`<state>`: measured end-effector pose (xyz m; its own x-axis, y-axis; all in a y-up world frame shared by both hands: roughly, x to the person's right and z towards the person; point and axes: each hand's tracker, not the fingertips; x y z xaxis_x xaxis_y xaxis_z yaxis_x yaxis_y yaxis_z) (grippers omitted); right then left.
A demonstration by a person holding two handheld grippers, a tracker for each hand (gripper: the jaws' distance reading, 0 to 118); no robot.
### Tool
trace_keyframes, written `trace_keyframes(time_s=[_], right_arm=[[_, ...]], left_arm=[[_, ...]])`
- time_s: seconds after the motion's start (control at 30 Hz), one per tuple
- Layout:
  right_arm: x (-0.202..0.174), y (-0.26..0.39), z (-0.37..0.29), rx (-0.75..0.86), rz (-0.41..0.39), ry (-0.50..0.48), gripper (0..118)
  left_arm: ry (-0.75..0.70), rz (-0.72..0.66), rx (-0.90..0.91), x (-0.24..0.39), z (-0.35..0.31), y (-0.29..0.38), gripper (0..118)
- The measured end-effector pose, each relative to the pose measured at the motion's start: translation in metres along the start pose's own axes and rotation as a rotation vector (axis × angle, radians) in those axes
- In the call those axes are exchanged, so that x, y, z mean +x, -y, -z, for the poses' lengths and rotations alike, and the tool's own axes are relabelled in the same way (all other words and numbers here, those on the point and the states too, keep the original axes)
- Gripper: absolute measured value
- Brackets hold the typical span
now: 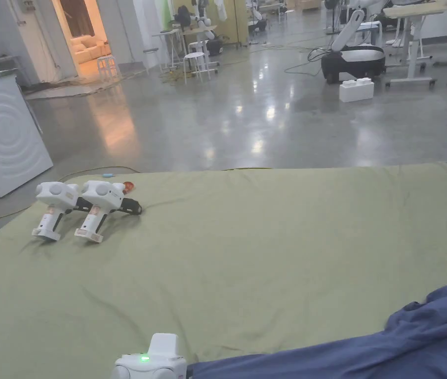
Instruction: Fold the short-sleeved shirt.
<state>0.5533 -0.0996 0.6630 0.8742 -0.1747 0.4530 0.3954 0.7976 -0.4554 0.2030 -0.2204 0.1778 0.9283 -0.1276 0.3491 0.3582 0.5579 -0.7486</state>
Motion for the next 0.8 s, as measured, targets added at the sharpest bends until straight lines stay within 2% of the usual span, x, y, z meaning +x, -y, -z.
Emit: trace_keyframes(time_s=[0.07, 0.17, 0.2, 0.27, 0.3, 0.33, 0.4, 0.43, 0.5, 0.6, 0.73, 0.77, 0.8], right_arm=[[0.002, -0.010, 0.013, -0.011, 0.002, -0.008, 0], [0.008, -0.046, 0.047, 0.006, -0.089, -0.016, 3], [0.014, -0.061, 0.068, 0.006, -0.111, -0.025, 20], [0.024, -0.096, 0.113, -0.043, -0.106, -0.029, 64], [0.029, -0.111, 0.138, -0.037, -0.110, -0.051, 73], [0.036, -0.125, 0.164, -0.070, -0.140, -0.075, 73], [0.042, -0.152, 0.221, -0.164, -0.205, -0.020, 73], [0.045, -0.161, 0.245, -0.201, -0.213, -0.004, 73], [0.061, -0.172, 0.297, -0.258, -0.196, 0.005, 73], [0.073, -0.177, 0.356, -0.358, -0.170, 0.069, 73], [0.070, -0.163, 0.404, -0.480, -0.188, 0.117, 75], [0.067, -0.159, 0.406, -0.470, -0.215, 0.133, 75], [0.062, -0.160, 0.399, -0.432, -0.239, 0.147, 63]], left_arm=[[-0.010, 0.006, -0.021, 0.004, 0.007, -0.002, 6], [-0.012, 0.045, -0.059, 0.004, 0.014, -0.008, 6], [-0.012, 0.057, -0.072, 0.005, 0.014, -0.010, 6], [-0.008, 0.088, -0.087, 0.005, 0.014, -0.012, 6], [-0.003, 0.079, -0.089, 0.003, 0.014, -0.013, 6], [0.003, 0.071, -0.093, 0.002, 0.013, -0.014, 6], [0.022, 0.031, -0.103, -0.003, 0.012, -0.015, 6], [0.032, 0.028, -0.106, -0.006, 0.012, -0.015, 6], [0.056, 0.002, -0.114, -0.012, 0.012, -0.017, 6], [0.074, 0.000, -0.124, -0.014, 0.011, -0.019, 6], [0.079, -0.001, -0.122, -0.008, 0.005, -0.018, 6], [0.081, -0.023, -0.112, -0.010, 0.005, -0.015, 6], [0.085, -0.038, -0.103, -0.009, 0.002, -0.015, 6]])
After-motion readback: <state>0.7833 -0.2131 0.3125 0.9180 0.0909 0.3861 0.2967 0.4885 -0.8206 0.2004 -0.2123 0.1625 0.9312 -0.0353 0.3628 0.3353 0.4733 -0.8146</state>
